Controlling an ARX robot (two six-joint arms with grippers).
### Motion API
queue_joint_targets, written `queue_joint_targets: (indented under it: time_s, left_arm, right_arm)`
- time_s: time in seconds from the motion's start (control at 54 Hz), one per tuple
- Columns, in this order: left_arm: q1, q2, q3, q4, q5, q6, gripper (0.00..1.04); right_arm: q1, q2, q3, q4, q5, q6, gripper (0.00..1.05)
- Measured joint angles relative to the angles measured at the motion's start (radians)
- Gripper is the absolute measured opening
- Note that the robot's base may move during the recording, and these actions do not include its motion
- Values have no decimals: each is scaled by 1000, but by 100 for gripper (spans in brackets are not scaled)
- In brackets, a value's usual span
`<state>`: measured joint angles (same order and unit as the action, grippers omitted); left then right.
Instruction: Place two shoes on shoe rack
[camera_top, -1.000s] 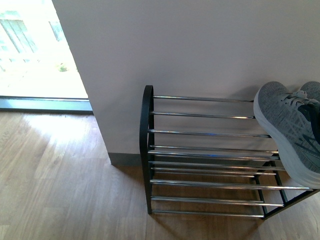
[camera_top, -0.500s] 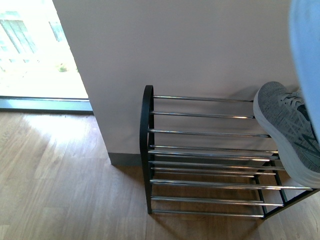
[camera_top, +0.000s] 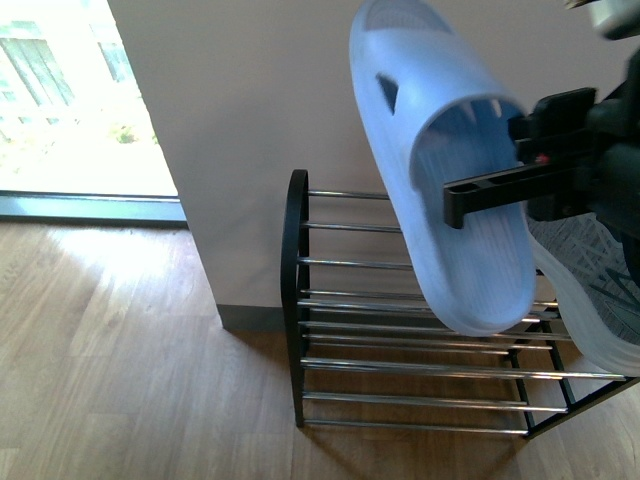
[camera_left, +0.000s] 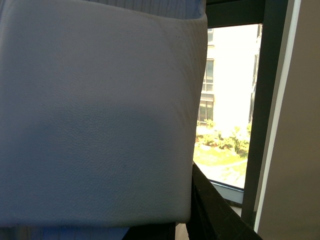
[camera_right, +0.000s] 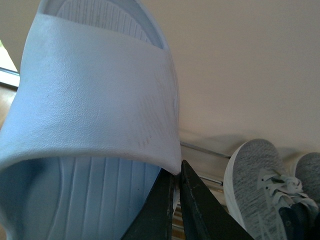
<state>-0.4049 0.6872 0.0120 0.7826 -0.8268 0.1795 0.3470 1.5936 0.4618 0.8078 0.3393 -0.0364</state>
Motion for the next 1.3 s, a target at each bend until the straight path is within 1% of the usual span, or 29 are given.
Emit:
queue_joint_targets:
  time_s: [0.185, 0.296, 0.389, 0.5, 0.63, 0.759, 0.889, 1.296]
  left_arm:
    - [0, 0, 0, 0, 0, 0, 2]
    - [0, 0, 0, 0, 0, 0, 2]
    - [0, 0, 0, 0, 0, 0, 2]
    - [0, 0, 0, 0, 0, 0, 2]
    - [0, 0, 0, 0, 0, 0, 2]
    - [0, 0, 0, 0, 0, 0, 2]
    - [0, 0, 0, 0, 0, 0, 2]
    - [0, 0, 0, 0, 0, 0, 2]
  right_arm:
    - [9, 195, 153, -12, 27, 17, 1]
    - [-3, 266, 206, -29, 5, 11, 1]
    - [-21, 306, 225, -28, -6, -30, 1]
    - [-70, 355, 238, -23, -15, -129, 1]
    - [-122, 383, 254, -31, -18, -195, 1]
    - [-206, 445, 291, -10, -18, -270, 1]
    - [-251, 492, 320, -34, -14, -293, 1]
    - [-348, 610, 369, -31, 13, -301, 1]
